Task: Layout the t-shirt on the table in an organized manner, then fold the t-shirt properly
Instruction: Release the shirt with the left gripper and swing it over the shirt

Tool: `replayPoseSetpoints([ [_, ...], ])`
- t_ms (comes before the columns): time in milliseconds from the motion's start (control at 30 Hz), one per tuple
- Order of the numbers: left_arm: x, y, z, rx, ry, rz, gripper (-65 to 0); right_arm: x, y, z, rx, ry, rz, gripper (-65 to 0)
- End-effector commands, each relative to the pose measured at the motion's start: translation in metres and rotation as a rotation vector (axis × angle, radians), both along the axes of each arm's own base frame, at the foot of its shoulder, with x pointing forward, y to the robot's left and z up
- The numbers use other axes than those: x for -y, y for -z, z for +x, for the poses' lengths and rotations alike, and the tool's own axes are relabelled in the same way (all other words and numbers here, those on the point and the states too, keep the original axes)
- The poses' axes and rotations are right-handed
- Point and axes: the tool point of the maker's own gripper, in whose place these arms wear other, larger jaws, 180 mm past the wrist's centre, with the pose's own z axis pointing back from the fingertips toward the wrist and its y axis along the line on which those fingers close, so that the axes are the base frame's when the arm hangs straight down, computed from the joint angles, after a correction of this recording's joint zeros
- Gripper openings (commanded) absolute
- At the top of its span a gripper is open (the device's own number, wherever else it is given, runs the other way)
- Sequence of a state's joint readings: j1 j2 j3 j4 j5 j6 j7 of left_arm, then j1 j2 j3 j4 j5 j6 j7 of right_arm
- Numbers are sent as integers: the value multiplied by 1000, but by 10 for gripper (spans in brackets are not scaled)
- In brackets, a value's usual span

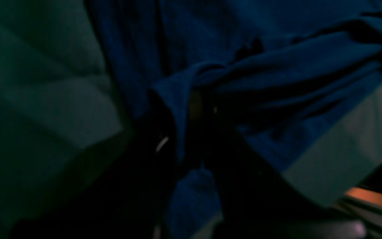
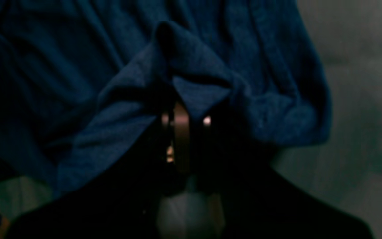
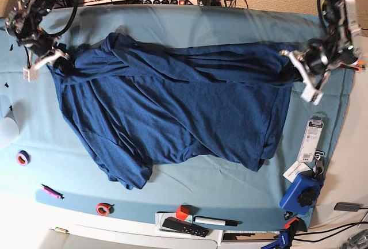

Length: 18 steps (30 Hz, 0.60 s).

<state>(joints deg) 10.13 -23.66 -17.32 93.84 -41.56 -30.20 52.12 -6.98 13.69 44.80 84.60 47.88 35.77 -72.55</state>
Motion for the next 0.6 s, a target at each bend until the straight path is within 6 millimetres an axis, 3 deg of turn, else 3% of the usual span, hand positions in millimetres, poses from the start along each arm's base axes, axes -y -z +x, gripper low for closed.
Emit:
replayPoseSetpoints([
  [0,-2,-11,11,46,1,16,-650,9,-9,6,18,6,-39,-650],
  [233,0,-4,15,53,19,85,-632,14,-4,4,-14,14,-79,-650],
  [300,-1,-3,14,50,20,98,-435,15,-2,3,-27,13,-87,-650],
  [333,-2,-2,14,50,20,105,-358,16,-2,2,-30,13,-92,-590],
  [367,-3,-2,15,49,17,107,-326,16,-2,2,-31,14,-92,-527],
  [433,-3,-3,16,51,16,107,-326,15,-2,3,-26,10,-93,-430],
  [567,-2,-6,19,64,17,104,-330,15,-4,4,-15,12,-86,-418],
])
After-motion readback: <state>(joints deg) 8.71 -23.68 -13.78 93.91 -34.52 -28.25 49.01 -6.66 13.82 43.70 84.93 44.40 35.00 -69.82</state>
